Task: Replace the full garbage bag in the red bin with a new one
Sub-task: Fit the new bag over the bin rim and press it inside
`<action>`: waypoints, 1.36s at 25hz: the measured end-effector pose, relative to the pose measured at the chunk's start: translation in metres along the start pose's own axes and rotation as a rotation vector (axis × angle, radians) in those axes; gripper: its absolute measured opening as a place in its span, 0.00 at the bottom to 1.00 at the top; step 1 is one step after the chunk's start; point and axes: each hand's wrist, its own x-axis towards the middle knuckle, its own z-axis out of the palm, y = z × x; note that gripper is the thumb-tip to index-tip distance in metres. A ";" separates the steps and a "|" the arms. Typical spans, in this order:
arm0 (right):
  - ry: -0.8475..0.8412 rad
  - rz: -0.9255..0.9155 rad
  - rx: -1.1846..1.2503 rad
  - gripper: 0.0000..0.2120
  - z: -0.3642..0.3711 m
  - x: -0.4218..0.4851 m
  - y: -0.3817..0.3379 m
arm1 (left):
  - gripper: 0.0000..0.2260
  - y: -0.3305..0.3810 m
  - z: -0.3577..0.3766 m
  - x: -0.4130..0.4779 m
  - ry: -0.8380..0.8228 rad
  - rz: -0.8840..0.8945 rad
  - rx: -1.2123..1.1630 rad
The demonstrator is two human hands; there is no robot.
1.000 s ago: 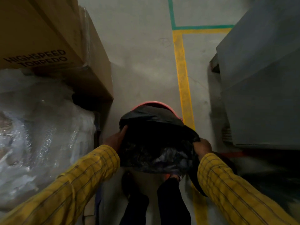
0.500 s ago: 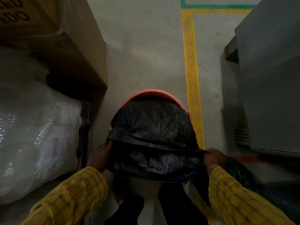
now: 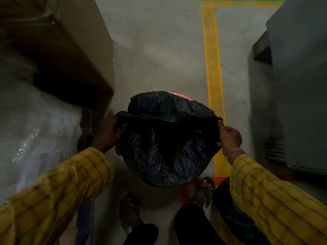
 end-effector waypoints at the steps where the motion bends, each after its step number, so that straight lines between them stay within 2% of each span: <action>1: 0.013 -0.116 -0.157 0.27 0.005 0.008 0.001 | 0.25 0.005 -0.002 0.008 0.028 0.013 -0.010; 3: 0.067 -0.316 -0.362 0.21 0.011 0.019 -0.006 | 0.23 0.016 -0.008 0.020 0.081 0.087 0.034; 7: 0.122 -0.646 -0.479 0.11 0.018 0.026 -0.024 | 0.25 0.039 -0.020 0.038 0.078 0.336 0.254; 8: 0.107 -0.752 -0.485 0.13 0.018 0.021 -0.030 | 0.24 0.045 -0.021 0.041 0.083 0.349 0.292; 11: -0.009 -1.080 -0.595 0.27 0.017 -0.006 -0.051 | 0.18 0.048 -0.021 0.052 0.127 0.326 0.264; 14: -0.110 -1.231 -0.713 0.32 0.020 -0.020 -0.052 | 0.17 0.041 -0.025 0.067 0.072 0.219 0.151; 17: -0.103 -1.272 -0.824 0.34 0.028 -0.022 -0.047 | 0.17 0.039 -0.025 0.078 0.042 0.187 0.143; 19: -0.099 -1.278 -0.806 0.27 0.034 -0.021 -0.045 | 0.19 0.038 -0.028 0.084 0.011 0.173 0.134; 20: -0.091 -1.207 -0.720 0.22 0.036 -0.019 -0.048 | 0.21 0.037 -0.031 0.085 -0.028 0.173 0.128; 22: -0.024 -0.932 -0.420 0.12 0.036 -0.010 -0.058 | 0.26 0.030 -0.038 0.091 -0.115 0.175 0.104; 24: -0.002 -0.698 -0.147 0.12 0.035 0.006 -0.069 | 0.28 0.022 -0.041 0.097 -0.187 0.169 0.064; 25: -0.038 -0.632 -0.086 0.13 0.036 0.016 -0.074 | 0.28 0.020 -0.041 0.100 -0.219 0.151 0.017; 28: -0.143 -0.520 -0.134 0.16 0.038 0.045 -0.092 | 0.25 0.027 -0.034 0.099 -0.277 0.120 -0.184; 31: -0.280 -0.450 -0.133 0.22 0.039 0.071 -0.113 | 0.18 0.029 -0.013 0.108 -0.186 0.050 -0.392; 32: -0.273 -0.475 -0.128 0.20 0.041 0.076 -0.117 | 0.16 0.027 -0.004 0.113 -0.121 0.007 -0.440; 34: -0.138 -0.666 -0.168 0.15 0.044 0.078 -0.120 | 0.12 0.026 0.008 0.121 0.004 -0.055 -0.426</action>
